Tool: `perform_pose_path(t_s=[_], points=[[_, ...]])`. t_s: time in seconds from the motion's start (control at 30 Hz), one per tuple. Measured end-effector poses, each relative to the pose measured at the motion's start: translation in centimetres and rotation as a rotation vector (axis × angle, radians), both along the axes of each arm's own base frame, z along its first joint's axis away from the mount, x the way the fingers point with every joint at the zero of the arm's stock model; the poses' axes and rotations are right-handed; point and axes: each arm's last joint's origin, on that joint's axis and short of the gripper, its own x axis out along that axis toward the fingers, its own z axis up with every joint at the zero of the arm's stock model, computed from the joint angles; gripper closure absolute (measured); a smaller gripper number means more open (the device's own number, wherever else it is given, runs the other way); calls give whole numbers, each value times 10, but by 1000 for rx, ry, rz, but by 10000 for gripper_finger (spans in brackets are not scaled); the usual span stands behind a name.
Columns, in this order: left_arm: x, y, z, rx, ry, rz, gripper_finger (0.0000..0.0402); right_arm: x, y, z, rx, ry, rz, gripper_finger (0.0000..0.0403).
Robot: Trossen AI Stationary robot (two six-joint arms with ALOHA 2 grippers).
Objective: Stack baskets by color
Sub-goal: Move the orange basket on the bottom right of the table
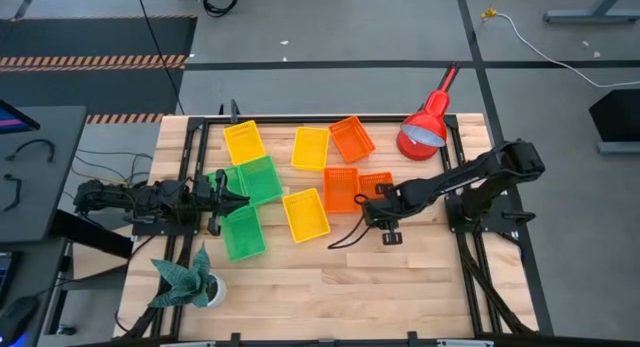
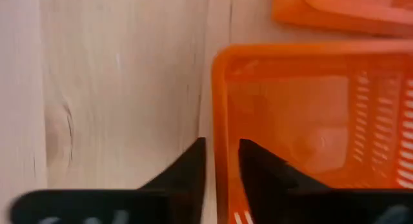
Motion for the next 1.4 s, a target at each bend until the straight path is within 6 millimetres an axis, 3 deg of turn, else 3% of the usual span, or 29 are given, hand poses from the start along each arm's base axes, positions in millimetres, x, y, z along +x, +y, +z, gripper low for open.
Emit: perform_pose_path(t_s=[0.1, 0.2, 0.37, 0.53, 0.7, 0.83, 1.0, 1.17, 1.4], points=[[0, 0, 0, 0, 0, 0, 368, 1, 0, -3, -18, 15, 10, 385], [0, 0, 0, 0, 0, 0, 365, -6, 2, 4, -52, 38, -29, 392], [0, 0, 0, 0, 0, 0, 363, -19, 23, 49, -84, 40, -115, 398], [0, 0, 0, 0, 0, 0, 365, -34, 66, 103, -12, -51, -154, 400], [0, 0, 0, 0, 0, 0, 370, -56, 121, 126, 148, -149, -176, 400], [0, 0, 0, 0, 0, 0, 372, -80, 164, 122, 284, -152, -232, 401], [0, 0, 0, 0, 0, 0, 366, -100, 214, 88, 309, -64, -308, 401], [0, 0, 0, 0, 0, 0, 367, -99, 253, 46, 313, 22, -342, 402], [0, 0, 0, 0, 0, 0, 373, -97, 284, 13, 258, 138, -329, 402]])
